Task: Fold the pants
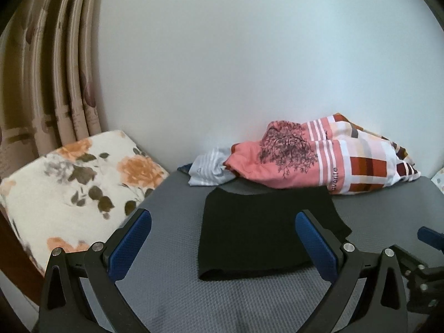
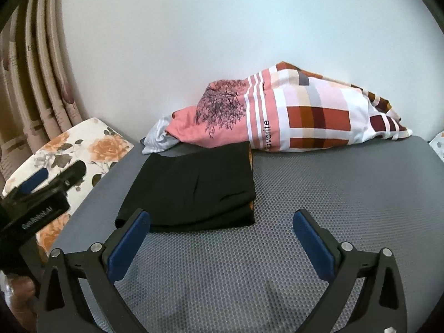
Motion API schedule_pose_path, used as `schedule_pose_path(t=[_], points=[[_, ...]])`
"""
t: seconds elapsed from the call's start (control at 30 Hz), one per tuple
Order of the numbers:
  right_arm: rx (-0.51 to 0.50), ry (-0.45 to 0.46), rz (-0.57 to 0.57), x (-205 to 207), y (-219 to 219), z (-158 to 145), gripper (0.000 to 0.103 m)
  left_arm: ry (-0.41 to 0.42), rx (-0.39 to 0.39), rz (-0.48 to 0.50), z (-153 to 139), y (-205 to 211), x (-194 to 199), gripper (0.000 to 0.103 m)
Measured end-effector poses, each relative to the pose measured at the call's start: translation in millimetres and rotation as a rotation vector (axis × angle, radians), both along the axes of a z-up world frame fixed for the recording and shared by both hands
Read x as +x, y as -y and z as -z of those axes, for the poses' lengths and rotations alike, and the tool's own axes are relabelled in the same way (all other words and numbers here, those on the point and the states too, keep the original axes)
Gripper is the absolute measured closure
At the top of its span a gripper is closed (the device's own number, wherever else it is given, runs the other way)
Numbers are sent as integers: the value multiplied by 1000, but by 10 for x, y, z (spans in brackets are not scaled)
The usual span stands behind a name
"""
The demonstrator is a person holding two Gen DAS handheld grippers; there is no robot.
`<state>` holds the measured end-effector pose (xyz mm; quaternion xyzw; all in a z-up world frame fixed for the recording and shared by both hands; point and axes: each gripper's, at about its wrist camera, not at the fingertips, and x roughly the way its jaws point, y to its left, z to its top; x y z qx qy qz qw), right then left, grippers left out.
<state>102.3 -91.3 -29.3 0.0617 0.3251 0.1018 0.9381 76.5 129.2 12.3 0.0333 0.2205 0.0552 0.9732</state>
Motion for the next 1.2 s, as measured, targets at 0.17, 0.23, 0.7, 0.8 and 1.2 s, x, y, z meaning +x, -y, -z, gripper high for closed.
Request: schedule_pose_path(t=[0.17,0.23,0.7,0.8,1.2], points=[[1,10,-4,-116,2,-109,0,0,55,-7,-187,127,-206,0],[13,18,-9,-160,7,-161,0,19,51,-1,-257,154,-337,0],[-4,52,-30,-396,-62,-315,0,97,-51,50,-282,-25,-643,0],[-3,45,-22,-404,-59,-309,0,91,-67,13,-276,-106,-621,0],[-30,41,-50,-439,-148,-286,0,37,-103,-27,-181,-282,-508,0]])
